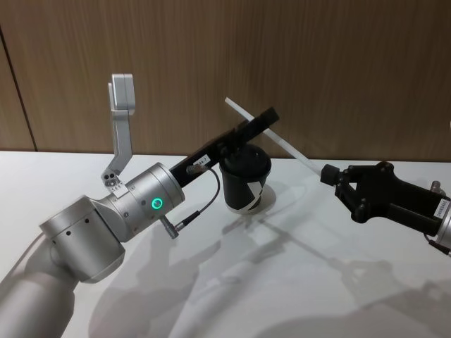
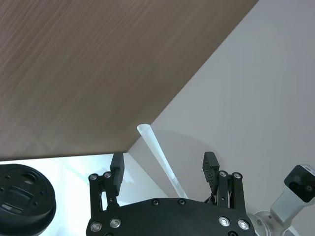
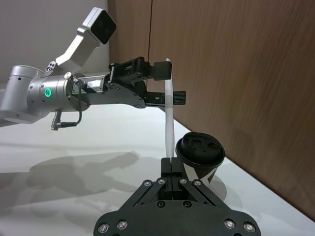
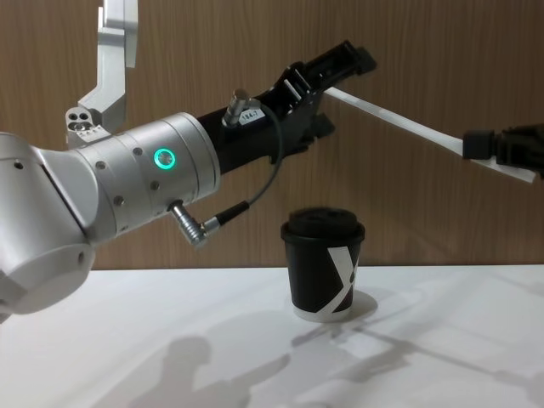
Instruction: Pick up the straw with one hand, pass it to the other hand, and insert it into the cup.
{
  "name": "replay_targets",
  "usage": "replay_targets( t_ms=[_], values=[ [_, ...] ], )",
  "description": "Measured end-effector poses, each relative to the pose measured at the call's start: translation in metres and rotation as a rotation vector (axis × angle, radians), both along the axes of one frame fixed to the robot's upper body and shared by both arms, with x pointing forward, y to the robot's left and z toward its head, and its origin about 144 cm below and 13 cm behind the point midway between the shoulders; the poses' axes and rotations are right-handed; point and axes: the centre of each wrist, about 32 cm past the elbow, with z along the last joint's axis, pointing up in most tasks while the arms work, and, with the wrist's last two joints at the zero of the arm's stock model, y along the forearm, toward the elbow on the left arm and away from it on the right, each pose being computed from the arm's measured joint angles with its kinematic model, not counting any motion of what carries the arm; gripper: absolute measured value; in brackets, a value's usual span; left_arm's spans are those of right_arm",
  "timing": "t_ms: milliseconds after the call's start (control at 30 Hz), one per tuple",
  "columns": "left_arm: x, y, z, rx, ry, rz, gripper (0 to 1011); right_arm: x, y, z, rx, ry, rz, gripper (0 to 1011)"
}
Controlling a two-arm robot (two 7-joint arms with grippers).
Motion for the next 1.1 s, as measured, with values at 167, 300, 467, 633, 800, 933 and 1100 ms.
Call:
replay_targets(
  t_ms=[167, 300, 467, 633, 800, 933, 1100],
  values=[
    [0.0013, -0.0006, -0.0006, -0.006, -0.005, -0.004, 1000, 0.0000, 0.0000, 0.0000, 0.000, 0.000, 0.000, 5],
    [0.0018, -0.0008, -0.0007, -0.008, -0.008, -0.006, 979, 0.0000, 0.0000, 0.0000, 0.000, 0.000, 0.000, 5],
    [0.0024, -0.0011, -0.0007, -0.010, -0.011, -0.009, 862, 0.0000, 0.0000, 0.0000, 0.000, 0.000, 0.000, 5],
    [0.0028, -0.0012, -0.0009, -0.012, -0.013, -0.010, 706, 0.0000, 0.0000, 0.0000, 0.000, 0.000, 0.000, 5],
    [0.0031, -0.0011, -0.0009, -0.012, -0.015, -0.010, 567, 0.0000, 0.0000, 0.0000, 0.000, 0.000, 0.000, 5],
    [0.0032, -0.0011, -0.0011, -0.013, -0.015, -0.011, 402, 0.0000, 0.0000, 0.0000, 0.000, 0.000, 0.000, 5],
    [0.0033, -0.0012, -0.0011, -0.013, -0.015, -0.011, 267, 0.0000, 0.0000, 0.0000, 0.000, 0.000, 0.000, 5]
  ],
)
